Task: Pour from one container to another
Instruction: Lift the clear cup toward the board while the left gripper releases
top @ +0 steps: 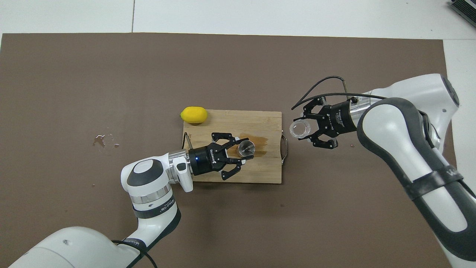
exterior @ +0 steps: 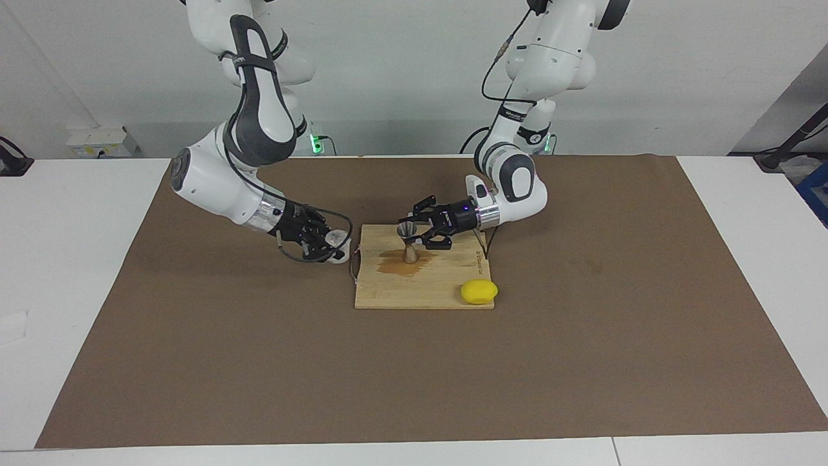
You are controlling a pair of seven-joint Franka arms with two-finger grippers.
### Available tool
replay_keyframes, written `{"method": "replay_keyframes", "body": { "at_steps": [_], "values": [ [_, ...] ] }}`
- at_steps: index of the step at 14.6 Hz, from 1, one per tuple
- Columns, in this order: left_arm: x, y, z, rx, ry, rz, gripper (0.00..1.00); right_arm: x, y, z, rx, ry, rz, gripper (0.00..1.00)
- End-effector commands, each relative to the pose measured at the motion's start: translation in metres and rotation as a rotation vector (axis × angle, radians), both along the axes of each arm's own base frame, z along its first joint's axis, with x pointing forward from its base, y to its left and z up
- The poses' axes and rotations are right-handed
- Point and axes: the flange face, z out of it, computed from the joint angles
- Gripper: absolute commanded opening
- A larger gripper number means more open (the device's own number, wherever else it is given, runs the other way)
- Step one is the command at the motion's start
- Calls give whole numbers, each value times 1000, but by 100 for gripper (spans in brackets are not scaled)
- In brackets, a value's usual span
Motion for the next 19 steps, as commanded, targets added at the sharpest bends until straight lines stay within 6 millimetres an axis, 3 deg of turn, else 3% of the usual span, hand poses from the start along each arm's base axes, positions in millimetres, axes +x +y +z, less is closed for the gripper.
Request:
{"method": "replay_keyframes", "body": {
  "at_steps": [1,3,5,6,7,8,9,15,19],
  "values": [
    [4,11,-20,44,-38,20,35,5,19,18,-64,12,11,0],
    [5,19,-24,81,-69,14,35,3,42,26,-113,7,31,0],
    [5,20,-26,92,-71,6,50,3,59,29,-170,-3,51,0],
    [7,22,-25,94,-73,12,52,5,61,33,-197,-8,47,0],
    [8,23,-26,97,-73,14,70,3,68,35,-213,-10,50,0],
    [8,24,-27,107,-70,18,78,2,74,35,-217,-8,52,0],
    [7,25,-28,112,-68,20,99,1,80,36,-224,-12,54,0],
    [12,34,-30,123,-66,33,100,-9,122,42,-337,-40,80,0],
    [26,70,-12,153,-119,24,100,-16,146,48,-405,-73,101,0]
  ]
}}
